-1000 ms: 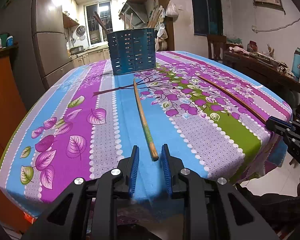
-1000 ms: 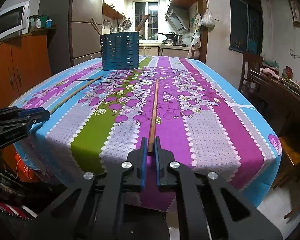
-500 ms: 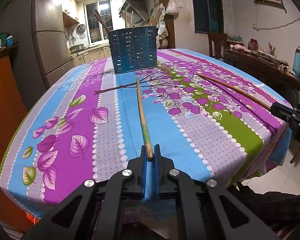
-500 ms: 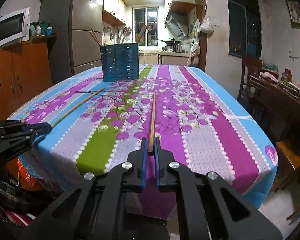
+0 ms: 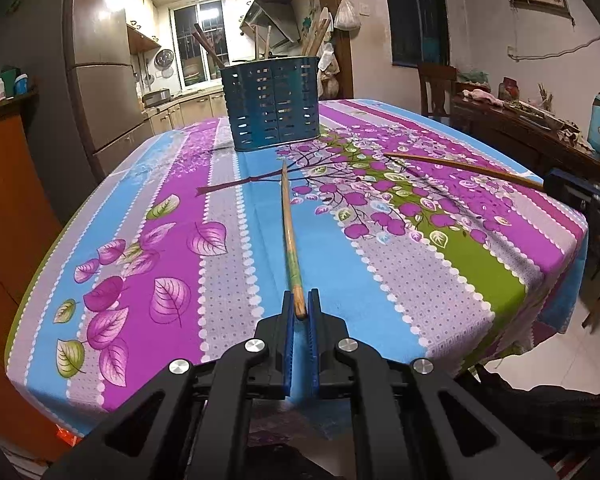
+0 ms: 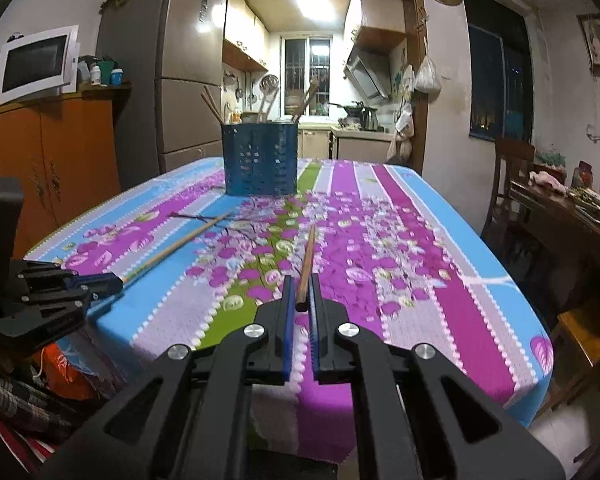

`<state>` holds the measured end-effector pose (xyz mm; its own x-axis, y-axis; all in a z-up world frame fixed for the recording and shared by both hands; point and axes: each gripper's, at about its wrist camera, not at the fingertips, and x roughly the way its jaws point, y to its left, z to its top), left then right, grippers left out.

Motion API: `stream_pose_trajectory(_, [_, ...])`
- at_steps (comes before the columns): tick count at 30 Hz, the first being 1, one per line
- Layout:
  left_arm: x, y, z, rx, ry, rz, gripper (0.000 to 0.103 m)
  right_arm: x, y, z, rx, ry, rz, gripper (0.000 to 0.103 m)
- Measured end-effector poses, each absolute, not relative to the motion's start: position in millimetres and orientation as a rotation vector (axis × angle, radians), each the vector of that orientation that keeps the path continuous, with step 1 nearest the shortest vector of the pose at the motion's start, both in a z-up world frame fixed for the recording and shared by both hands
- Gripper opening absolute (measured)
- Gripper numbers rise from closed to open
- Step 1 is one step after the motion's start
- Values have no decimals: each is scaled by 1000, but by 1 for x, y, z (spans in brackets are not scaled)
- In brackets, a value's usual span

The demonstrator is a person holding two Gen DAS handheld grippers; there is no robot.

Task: Organize utensils
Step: 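Lift the left tool's chopstick toward the holder while the right tool carries its own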

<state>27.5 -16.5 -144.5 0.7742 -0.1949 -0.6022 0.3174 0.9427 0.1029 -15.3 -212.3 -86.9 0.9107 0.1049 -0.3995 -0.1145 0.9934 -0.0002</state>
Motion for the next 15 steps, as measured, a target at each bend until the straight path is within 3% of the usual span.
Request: stream_pose_trajectory(15, [45,-12,-105,269,547,-239,7,-4,-194,-42,-89,279,161,5])
